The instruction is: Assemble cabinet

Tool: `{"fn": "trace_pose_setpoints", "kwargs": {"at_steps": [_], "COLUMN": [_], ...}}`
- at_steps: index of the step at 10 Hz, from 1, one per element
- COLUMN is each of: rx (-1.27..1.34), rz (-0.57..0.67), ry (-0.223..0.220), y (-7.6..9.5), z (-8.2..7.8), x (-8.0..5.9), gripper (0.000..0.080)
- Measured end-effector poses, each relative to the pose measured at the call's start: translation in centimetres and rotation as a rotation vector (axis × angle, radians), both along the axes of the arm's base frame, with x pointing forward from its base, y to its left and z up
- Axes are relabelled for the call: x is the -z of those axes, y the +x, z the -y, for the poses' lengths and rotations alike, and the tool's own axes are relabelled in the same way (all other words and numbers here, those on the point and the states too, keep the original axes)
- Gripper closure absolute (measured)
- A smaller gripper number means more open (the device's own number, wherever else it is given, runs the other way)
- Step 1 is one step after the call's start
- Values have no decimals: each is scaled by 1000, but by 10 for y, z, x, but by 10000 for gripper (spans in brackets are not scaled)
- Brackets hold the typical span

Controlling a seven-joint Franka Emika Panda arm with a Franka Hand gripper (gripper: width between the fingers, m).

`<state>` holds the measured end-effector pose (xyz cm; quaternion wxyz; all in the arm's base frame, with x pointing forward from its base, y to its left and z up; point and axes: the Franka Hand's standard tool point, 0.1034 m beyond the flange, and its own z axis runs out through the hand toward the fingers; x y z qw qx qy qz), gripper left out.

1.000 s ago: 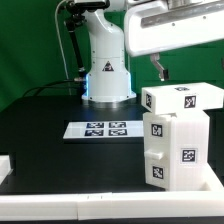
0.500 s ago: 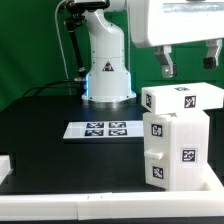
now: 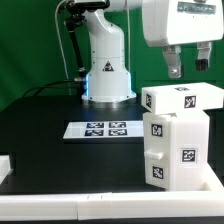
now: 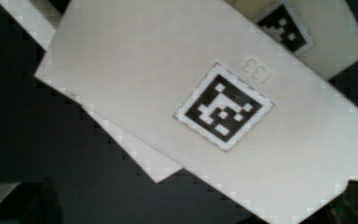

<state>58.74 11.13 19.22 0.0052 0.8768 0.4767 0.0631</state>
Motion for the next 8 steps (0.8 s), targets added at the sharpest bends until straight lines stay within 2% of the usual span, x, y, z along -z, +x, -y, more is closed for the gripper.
{"fn": "trace_pose_setpoints", "kwargs": {"at_steps": [1,2,4,6,8], "rx": [-223,-306,-597,-747,-858], "rz": [13,17,29,21,5], "ry": [-34,-48,-117,-169,-188], "y": [1,1,3,0,-8], "z": [3,3,4,4,6], "x": [-1,-1,-1,4,13], "gripper": [2,2,2,2,2]}}
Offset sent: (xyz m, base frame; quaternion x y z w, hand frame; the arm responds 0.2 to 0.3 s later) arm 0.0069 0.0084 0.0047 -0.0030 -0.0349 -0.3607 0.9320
